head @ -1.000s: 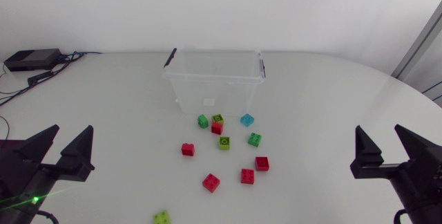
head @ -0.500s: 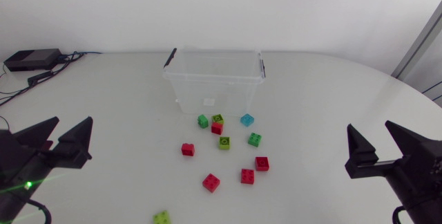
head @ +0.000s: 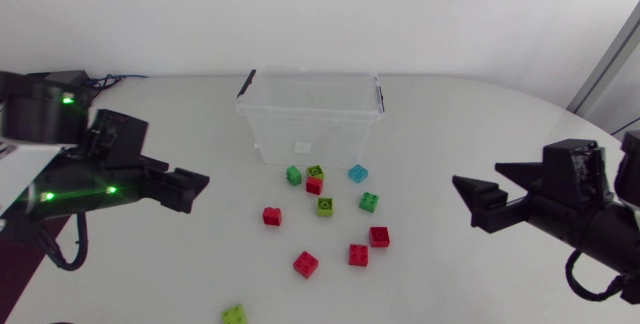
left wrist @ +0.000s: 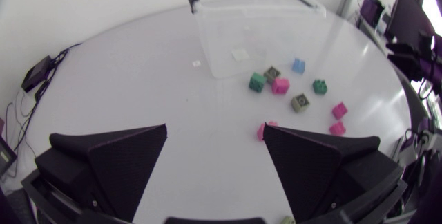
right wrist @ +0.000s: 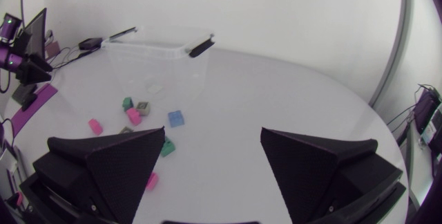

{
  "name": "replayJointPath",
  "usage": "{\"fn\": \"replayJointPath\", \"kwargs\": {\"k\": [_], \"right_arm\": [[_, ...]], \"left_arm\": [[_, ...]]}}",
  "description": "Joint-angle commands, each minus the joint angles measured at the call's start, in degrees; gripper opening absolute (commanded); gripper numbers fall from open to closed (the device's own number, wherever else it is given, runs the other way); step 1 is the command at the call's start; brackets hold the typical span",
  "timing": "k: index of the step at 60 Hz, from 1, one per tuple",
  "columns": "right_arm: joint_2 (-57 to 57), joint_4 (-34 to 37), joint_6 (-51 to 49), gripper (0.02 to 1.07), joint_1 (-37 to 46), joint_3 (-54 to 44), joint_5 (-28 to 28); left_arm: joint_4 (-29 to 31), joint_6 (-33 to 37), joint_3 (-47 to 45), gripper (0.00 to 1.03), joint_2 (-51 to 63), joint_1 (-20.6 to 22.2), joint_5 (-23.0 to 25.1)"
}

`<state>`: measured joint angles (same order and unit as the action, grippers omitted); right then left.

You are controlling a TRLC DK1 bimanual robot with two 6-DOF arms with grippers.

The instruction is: Pick up the duplo bricks and place them in the container

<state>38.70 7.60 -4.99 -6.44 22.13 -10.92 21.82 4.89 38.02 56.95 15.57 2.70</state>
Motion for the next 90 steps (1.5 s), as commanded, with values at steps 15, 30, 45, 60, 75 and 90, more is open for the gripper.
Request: {"fn": "replayJointPath", "kwargs": {"k": [15,30,45,60,75,90], "right_arm": [[11.93,14.29,-4.23,1.02,-6.83,6.26,-7.63],[14.39,23.96,-15.13,1.02,-18.88,8.81,-6.13],[18.26,23.96,-19.26,1.02,-31.8,8.46,-6.05],[23.88,23.25,-19.53,1.02,-36.98,9.25,-4.9],[28.98,21.14,-18.65,1.02,-43.22,9.95,-5.08],[33.9,18.42,-16.36,1.02,-49.73,11.36,-5.08]], "left_arm": [[15.88,20.25,3.29,0.98,11.25,10.0,0.11],[24.14,24.38,1.71,0.97,10.55,18.88,3.28],[24.14,24.12,0.21,0.96,17.41,25.12,3.37],[22.82,23.86,-1.02,0.9,24.0,26.53,3.45],[20.1,22.36,-1.02,0.86,27.6,27.41,4.42],[15.53,22.27,-2.69,0.59,32.79,26.61,6.09]]}}
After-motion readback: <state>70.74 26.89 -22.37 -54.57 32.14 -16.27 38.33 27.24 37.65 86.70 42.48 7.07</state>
